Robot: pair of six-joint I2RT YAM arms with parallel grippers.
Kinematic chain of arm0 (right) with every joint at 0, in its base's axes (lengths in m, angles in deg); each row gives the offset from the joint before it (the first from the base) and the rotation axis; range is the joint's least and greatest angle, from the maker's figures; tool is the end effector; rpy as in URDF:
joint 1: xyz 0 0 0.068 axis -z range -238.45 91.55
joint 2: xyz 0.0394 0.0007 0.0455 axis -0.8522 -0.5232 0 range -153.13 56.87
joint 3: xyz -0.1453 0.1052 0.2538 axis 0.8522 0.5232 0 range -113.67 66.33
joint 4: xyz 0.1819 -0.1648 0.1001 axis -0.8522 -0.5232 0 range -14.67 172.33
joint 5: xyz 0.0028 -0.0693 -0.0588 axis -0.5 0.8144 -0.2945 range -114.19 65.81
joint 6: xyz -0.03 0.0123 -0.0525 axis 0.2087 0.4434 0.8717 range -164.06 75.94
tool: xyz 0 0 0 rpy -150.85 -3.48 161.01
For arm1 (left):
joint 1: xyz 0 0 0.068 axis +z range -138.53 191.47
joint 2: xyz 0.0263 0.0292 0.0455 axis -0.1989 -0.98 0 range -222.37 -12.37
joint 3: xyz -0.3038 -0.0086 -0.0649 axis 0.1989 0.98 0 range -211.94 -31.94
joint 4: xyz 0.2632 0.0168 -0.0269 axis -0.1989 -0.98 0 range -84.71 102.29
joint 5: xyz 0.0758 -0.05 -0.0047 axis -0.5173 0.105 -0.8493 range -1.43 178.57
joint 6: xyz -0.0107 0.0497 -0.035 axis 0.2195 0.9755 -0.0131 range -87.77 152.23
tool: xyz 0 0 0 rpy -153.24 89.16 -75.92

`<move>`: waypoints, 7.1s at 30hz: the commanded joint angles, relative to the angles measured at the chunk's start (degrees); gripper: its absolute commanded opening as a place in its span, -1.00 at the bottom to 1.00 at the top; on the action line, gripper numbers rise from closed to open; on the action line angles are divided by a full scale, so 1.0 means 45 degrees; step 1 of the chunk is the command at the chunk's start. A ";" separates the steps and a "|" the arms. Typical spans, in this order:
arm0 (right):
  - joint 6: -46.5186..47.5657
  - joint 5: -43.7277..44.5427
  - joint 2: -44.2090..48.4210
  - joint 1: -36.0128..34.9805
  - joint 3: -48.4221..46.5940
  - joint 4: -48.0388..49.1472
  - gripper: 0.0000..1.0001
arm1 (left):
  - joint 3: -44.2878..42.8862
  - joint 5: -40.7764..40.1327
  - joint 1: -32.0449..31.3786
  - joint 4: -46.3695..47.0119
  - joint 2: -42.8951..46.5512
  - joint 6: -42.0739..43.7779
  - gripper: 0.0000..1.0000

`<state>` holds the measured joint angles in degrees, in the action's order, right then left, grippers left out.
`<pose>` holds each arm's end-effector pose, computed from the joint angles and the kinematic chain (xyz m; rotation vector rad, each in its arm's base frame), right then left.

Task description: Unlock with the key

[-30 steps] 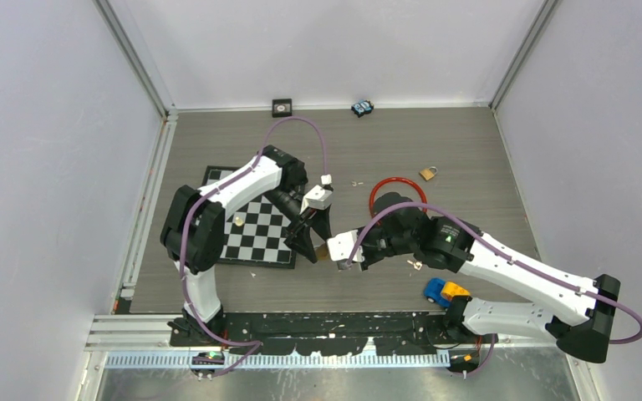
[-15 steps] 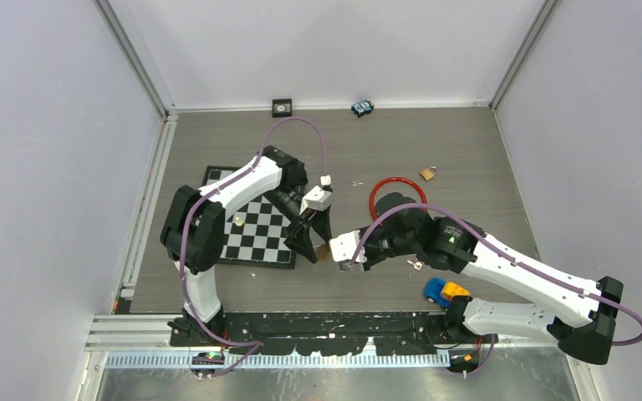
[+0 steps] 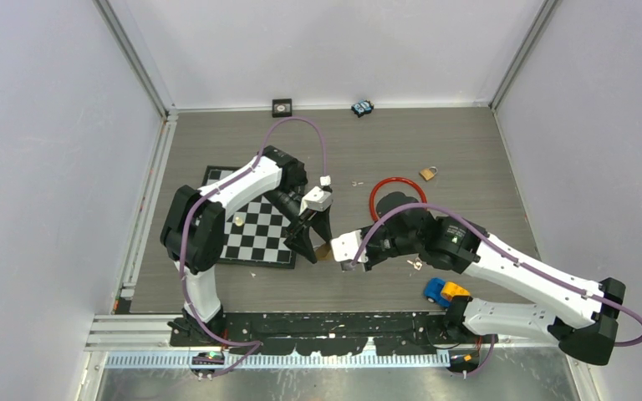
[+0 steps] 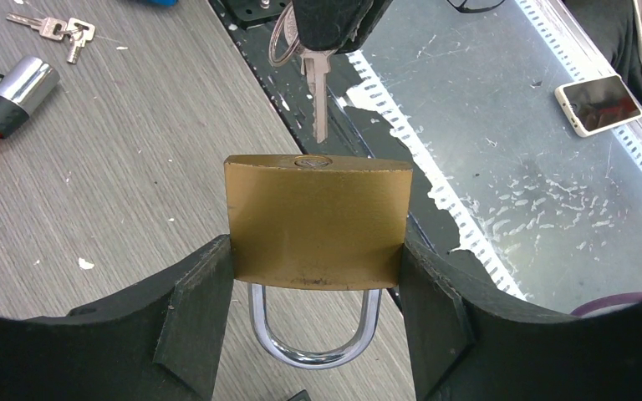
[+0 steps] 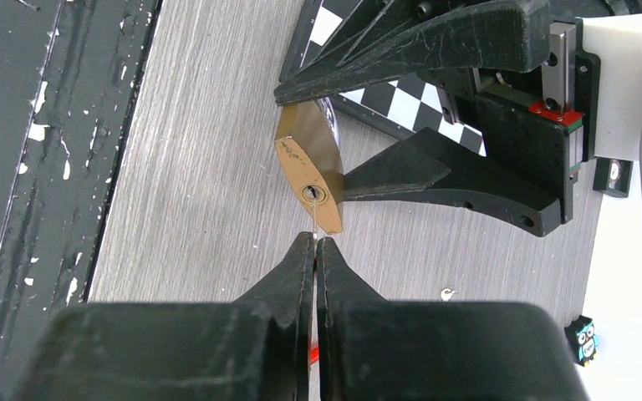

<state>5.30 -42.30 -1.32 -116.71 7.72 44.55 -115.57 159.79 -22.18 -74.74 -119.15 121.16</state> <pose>0.0943 0.1800 0.3611 -1.8891 1.1659 0.4365 0.2495 -0.2192 0.2774 1.8871 1.3696 -1.6583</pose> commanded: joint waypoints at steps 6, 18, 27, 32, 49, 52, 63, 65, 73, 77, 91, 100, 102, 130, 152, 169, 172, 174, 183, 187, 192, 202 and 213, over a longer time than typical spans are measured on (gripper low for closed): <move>0.0213 -0.0312 -0.0268 0.0017 -0.0555 0.0539 -0.99 | -0.0238 0.1623 -0.0042 -0.1180 0.0567 0.0200 -1.00; 0.0541 -0.0487 -0.0213 0.0017 -0.0521 0.0486 -0.99 | -0.0382 0.1741 -0.0042 -0.1637 0.0331 0.0395 -1.00; 0.0955 -0.0194 -0.0193 -0.0003 -0.0492 0.0472 -0.99 | -0.0311 0.1800 -0.0041 -0.1706 0.0292 0.0417 -1.00; 0.1098 -0.0068 -0.0267 -0.0056 -0.0500 0.0490 -0.99 | -0.0291 0.1846 -0.0042 -0.1734 0.0284 0.0400 -1.00; 0.1019 -0.0056 -0.0438 -0.0178 -0.0380 0.0959 -0.99 | -0.0301 0.1885 -0.0081 -0.1794 0.0230 0.0415 -1.00; 0.0946 -0.0096 -0.0390 -0.0178 -0.0252 0.1096 -0.99 | -0.0304 0.1879 -0.0067 -0.1807 0.0232 0.0419 -1.00; 0.0876 -0.0342 -0.0184 -0.0177 0.0162 0.1328 -0.99 | -0.0330 0.1869 -0.0081 -0.1836 0.0236 0.0434 -1.00; 0.0943 -0.0385 -0.0174 -0.0178 0.0255 0.1320 -0.99 | -0.0357 0.1871 -0.0081 -0.1869 0.0215 0.0453 -1.00; 0.1299 -0.0319 0.0197 -0.0176 0.0806 0.1616 -0.99 | -0.0362 0.1907 -0.0081 -0.1945 0.0155 0.0512 -1.00; 0.1445 -0.0268 0.0378 -0.0178 0.0990 0.1764 -0.99 | -0.0374 0.1944 -0.0080 -0.1961 0.0102 0.0514 -1.00; 0.1375 -0.0452 0.0425 -0.0178 0.0587 0.1200 -0.99 | -0.0516 0.1909 -0.0071 -0.2045 -0.0002 0.0554 -1.00; 0.1368 -0.0274 0.0489 -0.0174 0.0207 0.0768 -0.99 | -0.0593 0.1900 -0.0081 -0.2058 -0.0130 0.0522 -1.00; 0.1340 -0.0288 0.0454 -0.0178 0.0023 0.0637 -0.99 | -0.0594 0.1890 -0.0076 -0.2067 -0.0138 0.0512 -1.00; 0.1548 0.0255 0.0218 -0.0159 -0.0020 0.0143 -0.99 | -0.0638 0.1918 -0.0060 -0.2318 -0.0060 0.0851 -1.00; 0.1198 0.0254 -0.0037 -0.0178 -0.0341 0.0268 -0.99 | -0.0653 0.1917 -0.0062 -0.2335 -0.0080 0.0825 -1.00; 0.0796 -0.0005 -0.0330 -0.0178 -0.0372 0.0541 -0.99 | -0.0653 0.1906 -0.0059 -0.2329 -0.0079 0.0825 -1.00; 0.0676 -0.0004 -0.0329 -0.0178 -0.0374 0.0633 -0.99 | -0.0653 0.1906 -0.0062 -0.2329 -0.0079 0.0825 -1.00; 0.0643 0.0018 -0.0330 -0.0174 -0.0384 0.0649 -0.99 | -0.0653 0.1873 -0.0059 -0.2337 -0.0082 0.0825 -1.00; 0.0547 -0.0029 -0.0294 -0.0178 -0.0501 0.0566 -0.99 | -0.0653 0.1866 -0.0062 -0.2307 -0.0099 0.0825 -1.00; 0.0648 0.0091 -0.0310 -0.0212 -0.0344 0.0761 -0.99 | -0.0633 0.1874 -0.0061 -0.2303 -0.0090 0.0810 -1.00; 0.0946 0.0389 -0.0271 -0.0317 0.0029 0.1164 -0.99 | -0.0614 0.1906 -0.0049 -0.2305 -0.0098 0.0787 -1.00; 0.0907 0.0814 -0.0141 -0.0451 0.0596 0.1983 -0.99 | -0.0576 0.1917 -0.0060 -0.2329 -0.0097 0.0752 -1.00; 0.0944 0.0777 0.0456 -0.0402 0.0757 0.1809 -0.99 | -0.0727 0.2054 0.0011 -0.2573 -0.0248 0.0890 -1.00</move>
<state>8.76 -39.20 -1.21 -118.39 11.04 48.97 -116.14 160.89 -21.89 -75.00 -120.81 124.02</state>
